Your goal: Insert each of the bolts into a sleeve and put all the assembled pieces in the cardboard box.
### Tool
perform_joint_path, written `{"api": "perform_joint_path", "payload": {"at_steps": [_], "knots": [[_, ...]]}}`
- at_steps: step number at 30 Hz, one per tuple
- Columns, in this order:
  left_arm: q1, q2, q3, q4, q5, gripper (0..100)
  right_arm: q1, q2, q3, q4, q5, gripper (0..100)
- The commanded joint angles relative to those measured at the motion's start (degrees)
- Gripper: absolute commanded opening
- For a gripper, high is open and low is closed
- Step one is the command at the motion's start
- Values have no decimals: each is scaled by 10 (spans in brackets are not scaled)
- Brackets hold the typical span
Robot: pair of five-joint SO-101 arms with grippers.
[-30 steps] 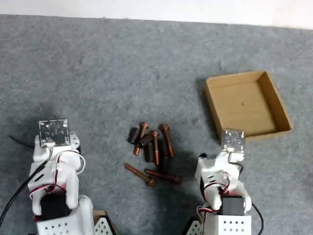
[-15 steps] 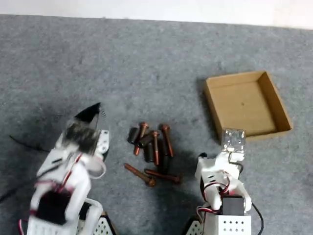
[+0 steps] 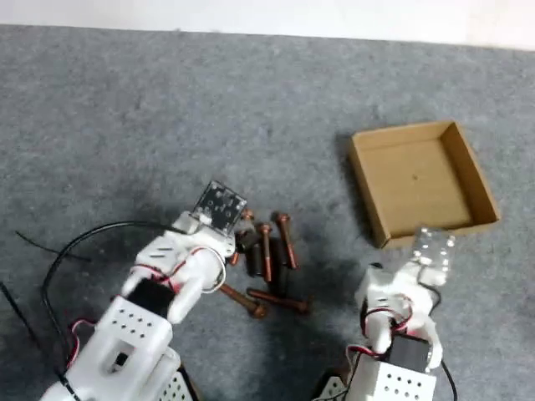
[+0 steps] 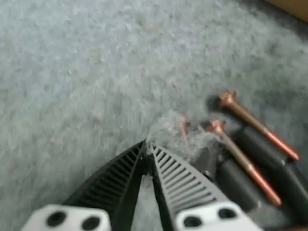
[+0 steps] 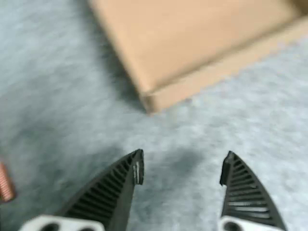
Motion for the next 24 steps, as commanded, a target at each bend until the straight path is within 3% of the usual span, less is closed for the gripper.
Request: {"api": "perform_joint_path", "payload": {"at_steps": [1,5,10,13,18,24], "knots": [[-29,-60,15,-43,0,5,33,-7,-4,-5,39,245],[-44,-95,14,5,0,5,-34,-7,-59,-4,51,245],[-71,-104,15,8,1,5,-236,16,-138,-9,47,245],[-77,-106,16,8,1,5,-335,117,-167,-63,4,245],[-78,-103,16,5,1,5,-376,386,-252,-162,-26,245],[-79,-103,16,5,0,5,-423,659,-413,-200,-103,245]]}}
